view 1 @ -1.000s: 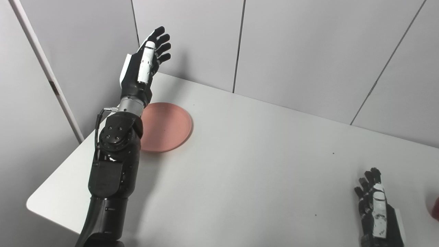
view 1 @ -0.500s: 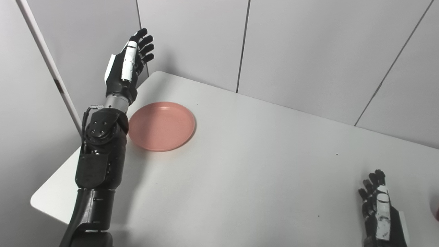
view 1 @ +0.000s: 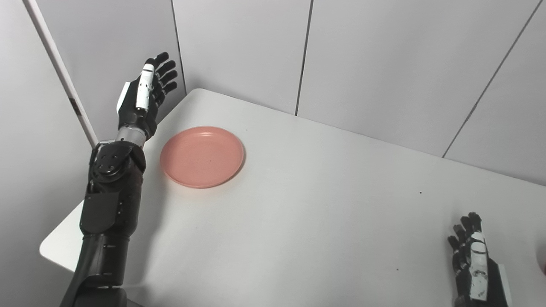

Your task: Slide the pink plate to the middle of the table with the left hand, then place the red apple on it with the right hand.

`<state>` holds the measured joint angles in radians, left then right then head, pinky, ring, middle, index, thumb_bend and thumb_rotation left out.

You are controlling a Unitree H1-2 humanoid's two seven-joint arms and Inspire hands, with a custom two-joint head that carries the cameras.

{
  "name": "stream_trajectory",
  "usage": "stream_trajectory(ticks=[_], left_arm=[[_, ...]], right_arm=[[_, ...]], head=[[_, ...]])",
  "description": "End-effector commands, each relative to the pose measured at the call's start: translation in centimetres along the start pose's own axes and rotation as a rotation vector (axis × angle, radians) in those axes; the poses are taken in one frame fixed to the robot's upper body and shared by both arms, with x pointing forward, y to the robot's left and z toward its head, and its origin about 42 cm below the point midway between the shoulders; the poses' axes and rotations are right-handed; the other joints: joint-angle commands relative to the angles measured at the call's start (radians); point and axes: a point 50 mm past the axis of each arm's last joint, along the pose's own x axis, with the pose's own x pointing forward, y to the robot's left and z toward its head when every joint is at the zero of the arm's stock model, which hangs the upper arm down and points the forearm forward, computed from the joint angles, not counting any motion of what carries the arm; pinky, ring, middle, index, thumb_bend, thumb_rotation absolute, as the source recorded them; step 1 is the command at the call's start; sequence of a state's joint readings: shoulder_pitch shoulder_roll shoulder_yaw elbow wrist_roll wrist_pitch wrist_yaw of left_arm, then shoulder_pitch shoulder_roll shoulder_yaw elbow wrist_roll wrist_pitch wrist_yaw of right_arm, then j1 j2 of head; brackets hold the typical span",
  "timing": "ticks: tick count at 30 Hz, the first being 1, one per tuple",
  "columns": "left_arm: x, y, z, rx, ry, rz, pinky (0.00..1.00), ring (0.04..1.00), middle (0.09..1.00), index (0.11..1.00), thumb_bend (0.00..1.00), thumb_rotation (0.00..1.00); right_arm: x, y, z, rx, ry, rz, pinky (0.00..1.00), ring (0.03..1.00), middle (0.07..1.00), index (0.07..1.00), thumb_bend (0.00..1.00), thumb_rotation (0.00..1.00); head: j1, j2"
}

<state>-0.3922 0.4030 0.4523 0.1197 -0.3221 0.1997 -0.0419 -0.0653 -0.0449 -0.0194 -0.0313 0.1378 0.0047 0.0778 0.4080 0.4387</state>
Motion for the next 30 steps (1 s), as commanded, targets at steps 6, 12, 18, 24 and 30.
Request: stream_trajectory(ticks=[6, 12, 18, 24, 30], left_arm=[[0.3, 1.3, 1.9, 0.025, -0.087, 0.016, 0.90, 0.896, 0.895, 0.871, 0.33, 1.00], [0.1, 2.0, 1.5, 0.023, -0.080, 0.025, 0.90, 0.897, 0.892, 0.871, 0.34, 1.00], [-0.2, 2.0, 1.0, 0.038, -0.064, 0.036, 0.88, 0.892, 0.885, 0.857, 0.34, 1.00], [-0.5, 1.9, 0.4, 0.027, -0.041, 0.038, 0.88, 0.886, 0.878, 0.846, 0.31, 1.00], [-0.7, 1.7, -0.1, 0.037, -0.028, 0.037, 0.88, 0.894, 0.886, 0.860, 0.32, 1.00]], right_arm=[[0.3, -0.2, 1.6, -0.002, -0.049, 0.009, 1.00, 1.000, 1.000, 1.000, 0.11, 1.00], [0.3, -0.2, 1.6, -0.004, -0.051, 0.008, 1.00, 1.000, 1.000, 1.000, 0.11, 1.00], [0.4, -0.2, 1.8, -0.009, -0.055, 0.006, 1.00, 1.000, 1.000, 1.000, 0.09, 1.00], [0.3, -0.2, 1.9, -0.003, -0.047, 0.001, 1.00, 1.000, 1.000, 1.000, 0.09, 1.00], [0.3, -0.2, 2.0, 0.006, -0.044, 0.001, 1.00, 1.000, 1.000, 1.000, 0.09, 1.00]], head=[[0.009, 0.000], [0.012, 0.001], [0.014, 0.002], [0.017, 0.005], [0.020, 0.006]])
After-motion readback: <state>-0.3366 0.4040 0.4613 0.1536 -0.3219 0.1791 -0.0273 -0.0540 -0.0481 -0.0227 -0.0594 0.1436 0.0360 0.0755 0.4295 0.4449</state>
